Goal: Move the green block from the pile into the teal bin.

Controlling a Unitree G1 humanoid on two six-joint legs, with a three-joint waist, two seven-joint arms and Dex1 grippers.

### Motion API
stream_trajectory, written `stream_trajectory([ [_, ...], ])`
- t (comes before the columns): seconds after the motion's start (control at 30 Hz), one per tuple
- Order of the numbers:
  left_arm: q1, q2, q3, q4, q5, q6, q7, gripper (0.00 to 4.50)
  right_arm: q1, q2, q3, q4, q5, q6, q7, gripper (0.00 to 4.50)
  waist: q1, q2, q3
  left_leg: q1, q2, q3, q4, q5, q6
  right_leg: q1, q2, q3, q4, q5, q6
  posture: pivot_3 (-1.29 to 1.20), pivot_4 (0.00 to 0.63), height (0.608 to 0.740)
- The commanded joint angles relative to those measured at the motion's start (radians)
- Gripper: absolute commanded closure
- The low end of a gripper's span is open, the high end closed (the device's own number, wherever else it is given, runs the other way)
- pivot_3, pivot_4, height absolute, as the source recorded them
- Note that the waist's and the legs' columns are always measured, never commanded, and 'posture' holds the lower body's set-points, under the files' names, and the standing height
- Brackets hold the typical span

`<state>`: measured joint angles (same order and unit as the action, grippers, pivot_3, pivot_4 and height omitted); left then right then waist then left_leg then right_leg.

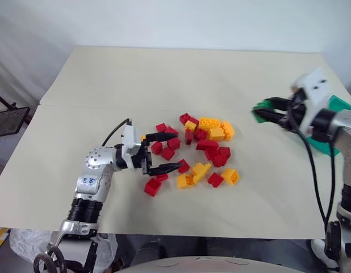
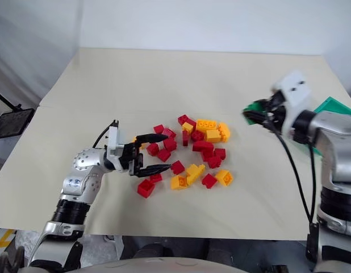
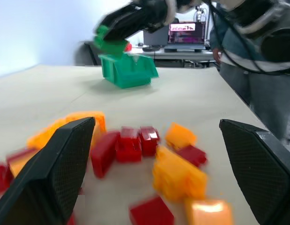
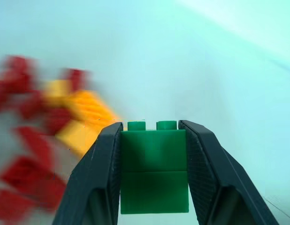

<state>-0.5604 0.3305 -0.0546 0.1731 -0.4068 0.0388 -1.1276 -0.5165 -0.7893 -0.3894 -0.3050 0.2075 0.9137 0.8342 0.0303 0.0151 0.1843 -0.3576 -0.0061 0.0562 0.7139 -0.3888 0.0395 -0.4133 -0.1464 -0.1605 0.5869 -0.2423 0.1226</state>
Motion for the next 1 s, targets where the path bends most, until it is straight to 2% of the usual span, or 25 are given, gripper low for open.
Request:
stream_trajectory([
  [0.03,-0.093,-0.057,-0.045,0.069,0.074,0.009,0.09,0.0,0.119,-0.041,-0.175,-0.02,-0.044,-0.042,-0.096,3.03,0.007,0.0,0.0,0.0,0.0,0.002,0.0,0.0,0.0,0.001,0.0,-0.001,-0.001,0.0,0.0,0.0,0.15,0.74],
  [0.13,-0.193,-0.13,-0.077,0.165,0.121,-0.017,0.128,0.0,0.124,-0.041,-0.217,0.128,-0.102,-0.159,-0.238,3.03,0.002,0.0,0.0,0.001,-0.001,0.009,0.001,0.001,0.001,0.001,0.0,0.002,-0.001,0.001,0.002,0.0,0.15,0.74],
  [0.2,-0.248,-0.173,-0.081,0.229,0.134,-0.039,0.141,0.0,0.074,-0.036,-0.191,0.246,-0.13,-0.236,-0.323,3.03,-0.005,0.0,0.0,0.001,-0.001,0.009,0.001,0.001,0.002,0.001,0.0,0.002,-0.001,0.001,0.002,0.0,0.15,0.74],
  [0.4,-0.334,-0.241,-0.08,0.348,0.166,-0.091,0.167,0.0,-0.096,-0.04,-0.095,0.658,-0.166,-0.465,-0.434,3.03,-0.026,0.001,0.001,0.005,0.0,0.011,-0.005,0.002,0.002,0.001,0.001,0.004,-0.001,0.001,0.002,0.0,0.15,0.74],
  [0.53,-0.342,-0.254,-0.07,0.362,0.172,-0.091,0.196,0.0,-0.184,-0.054,-0.04,0.869,-0.173,-0.592,-0.442,1.72,-0.03,0.002,0.002,0.004,0.0,0.012,-0.007,0.003,0.002,0.001,0.0,0.003,-0.003,0.001,0.002,0.0,0.15,0.74],
  [0.57,-0.341,-0.252,-0.07,0.359,0.175,-0.085,0.201,0.0,-0.195,-0.058,-0.03,0.892,-0.174,-0.612,-0.443,1.29,-0.029,0.003,0.002,0.003,0.0,0.012,-0.007,0.003,0.002,0.001,0.0,0.003,-0.003,0.001,0.002,0.0,0.15,0.74],
  [0.7,-0.313,-0.218,-0.065,0.305,0.179,-0.025,0.226,0.0,-0.211,-0.076,-0.008,0.878,-0.152,-0.652,-0.412,0.02,-0.026,0.003,0.002,0.002,-0.001,0.011,-0.007,0.003,0.003,0.0,-0.001,0.001,-0.004,0.001,0.002,0.0,0.15,0.74],
  [0.83,-0.24,-0.135,-0.046,0.177,0.148,0.101,0.215,0.0,-0.129,-0.092,0.006,0.653,-0.069,-0.545,-0.266,0.02,-0.028,0.004,0.003,0.002,0.0,0.008,-0.009,0.003,0.003,0.0,-0.001,0.002,-0.004,0.001,0.002,0.0,0.15,0.74],
  [1.0,-0.186,-0.054,-0.035,0.11,0.149,0.162,0.204,0.0,-0.102,-0.125,-0.018,0.678,-0.058,-0.548,-0.272,0.02,-0.02,0.004,0.003,0.003,-0.001,0.007,-0.008,0.003,0.003,0.001,-0.001,0.003,-0.004,0.002,0.003,0.0,0.15,0.74],
])
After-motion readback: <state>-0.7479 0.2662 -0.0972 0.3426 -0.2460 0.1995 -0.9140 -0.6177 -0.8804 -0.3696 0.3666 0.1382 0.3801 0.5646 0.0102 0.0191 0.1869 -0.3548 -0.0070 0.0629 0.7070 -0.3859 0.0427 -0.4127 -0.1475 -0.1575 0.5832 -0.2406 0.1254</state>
